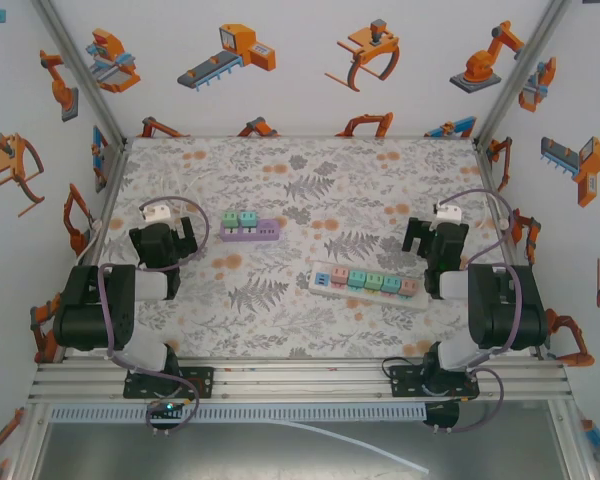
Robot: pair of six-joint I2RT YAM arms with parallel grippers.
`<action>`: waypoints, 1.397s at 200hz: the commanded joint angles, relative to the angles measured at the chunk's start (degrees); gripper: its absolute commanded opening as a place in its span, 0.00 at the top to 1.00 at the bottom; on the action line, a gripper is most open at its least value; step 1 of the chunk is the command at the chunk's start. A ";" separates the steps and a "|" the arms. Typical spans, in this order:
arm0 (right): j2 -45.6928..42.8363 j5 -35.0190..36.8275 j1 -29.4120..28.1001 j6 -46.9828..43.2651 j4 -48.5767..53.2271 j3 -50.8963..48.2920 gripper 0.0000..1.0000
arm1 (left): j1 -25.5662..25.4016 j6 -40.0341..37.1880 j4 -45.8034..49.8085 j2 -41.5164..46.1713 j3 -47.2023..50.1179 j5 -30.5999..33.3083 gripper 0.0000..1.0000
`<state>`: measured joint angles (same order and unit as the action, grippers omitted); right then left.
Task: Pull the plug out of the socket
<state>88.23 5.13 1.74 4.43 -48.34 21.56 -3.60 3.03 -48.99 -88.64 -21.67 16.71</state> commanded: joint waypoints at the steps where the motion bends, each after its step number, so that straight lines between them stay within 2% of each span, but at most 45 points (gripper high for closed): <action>1: 0.24 -0.46 -0.27 -0.48 -2.03 0.49 0.01 | 0.08 0.90 -1.19 0.22 -0.72 -0.54 0.03; 91: 0.06 -0.69 -0.31 -0.76 -2.02 0.28 0.01 | 0.08 0.89 -1.19 0.26 -0.61 -0.52 0.03; 108: -0.42 -3.08 -0.24 -1.59 -4.68 -1.52 0.01 | -0.01 0.84 -1.30 0.23 -0.57 -0.54 0.03; 129: -1.47 -2.38 -0.29 -1.22 -6.26 -2.65 0.01 | -0.10 0.78 -1.39 0.29 -0.49 -0.41 0.03; 144: -3.94 -2.75 -0.24 -1.26 -4.92 -2.90 0.01 | -0.23 0.54 -1.68 0.32 -0.36 -0.72 0.03; 172: -14.60 -2.14 -0.24 -0.86 1.87 -4.22 0.01 | -1.59 -1.20 -1.56 2.17 0.31 -0.93 0.03; 186: -21.03 -0.50 -0.22 2.03 7.14 -4.10 0.01 | -2.14 -1.19 -3.49 4.53 1.91 2.00 0.03; 201: -27.23 -0.51 -0.25 5.24 14.41 -2.46 0.01 | -2.96 -0.86 4.32 11.08 1.42 4.35 0.03; 227: -35.62 0.26 -0.24 18.46 37.25 5.94 0.05 | -4.77 2.52 25.90 25.22 -3.44 4.38 0.03; 247: -36.77 -3.99 -0.20 25.19 54.09 13.65 0.06 | -7.12 10.01 42.93 34.10 -9.04 2.63 0.03; 269: -34.45 -12.92 -0.23 26.81 64.34 18.30 0.06 | -8.52 22.98 56.95 38.86 -15.26 -5.91 0.03; 279: -33.29 -15.31 -0.23 27.92 67.77 19.31 0.07 | -9.14 28.61 60.10 39.37 -17.10 -12.54 0.03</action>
<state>52.64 -1.37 1.74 25.67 0.21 38.11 -11.57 15.42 -8.21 -51.46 -34.81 15.77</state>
